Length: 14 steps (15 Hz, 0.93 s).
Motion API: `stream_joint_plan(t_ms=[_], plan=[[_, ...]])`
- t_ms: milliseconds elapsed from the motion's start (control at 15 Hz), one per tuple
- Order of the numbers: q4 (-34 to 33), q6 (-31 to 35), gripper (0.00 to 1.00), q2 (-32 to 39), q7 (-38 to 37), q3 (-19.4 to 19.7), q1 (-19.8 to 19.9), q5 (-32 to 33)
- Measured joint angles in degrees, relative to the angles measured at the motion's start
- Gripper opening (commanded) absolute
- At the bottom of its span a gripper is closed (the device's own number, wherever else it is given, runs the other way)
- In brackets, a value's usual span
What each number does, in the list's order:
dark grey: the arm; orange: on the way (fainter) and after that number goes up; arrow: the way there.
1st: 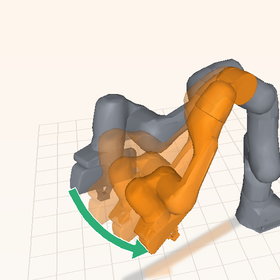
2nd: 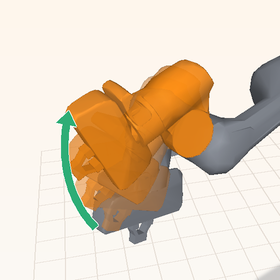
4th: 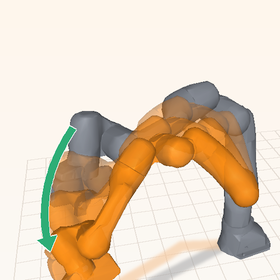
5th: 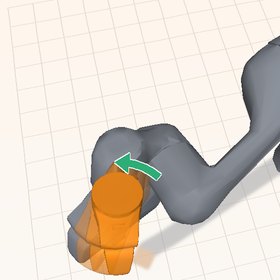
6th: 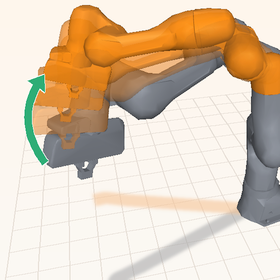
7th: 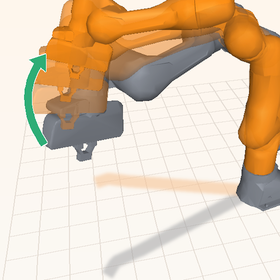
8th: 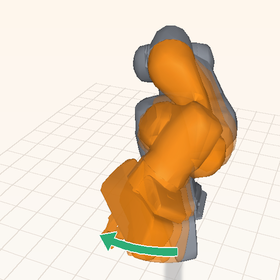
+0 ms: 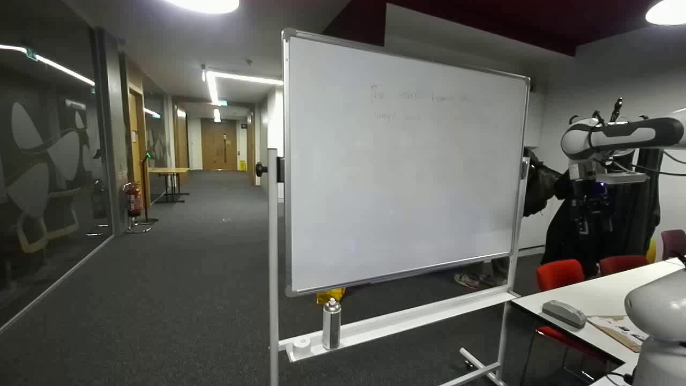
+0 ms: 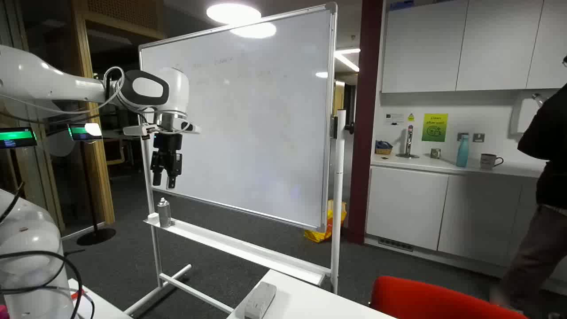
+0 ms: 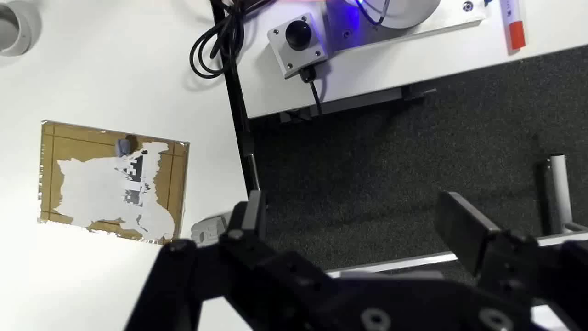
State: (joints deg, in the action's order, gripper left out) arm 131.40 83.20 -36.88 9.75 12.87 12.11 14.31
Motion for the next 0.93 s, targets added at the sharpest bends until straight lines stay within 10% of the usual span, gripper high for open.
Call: stream_joint_plan(t_ms=[933], plan=[[0.97, 5.17, 1.00, -0.15, 0.12, 0.68, -0.13, 1.04]])
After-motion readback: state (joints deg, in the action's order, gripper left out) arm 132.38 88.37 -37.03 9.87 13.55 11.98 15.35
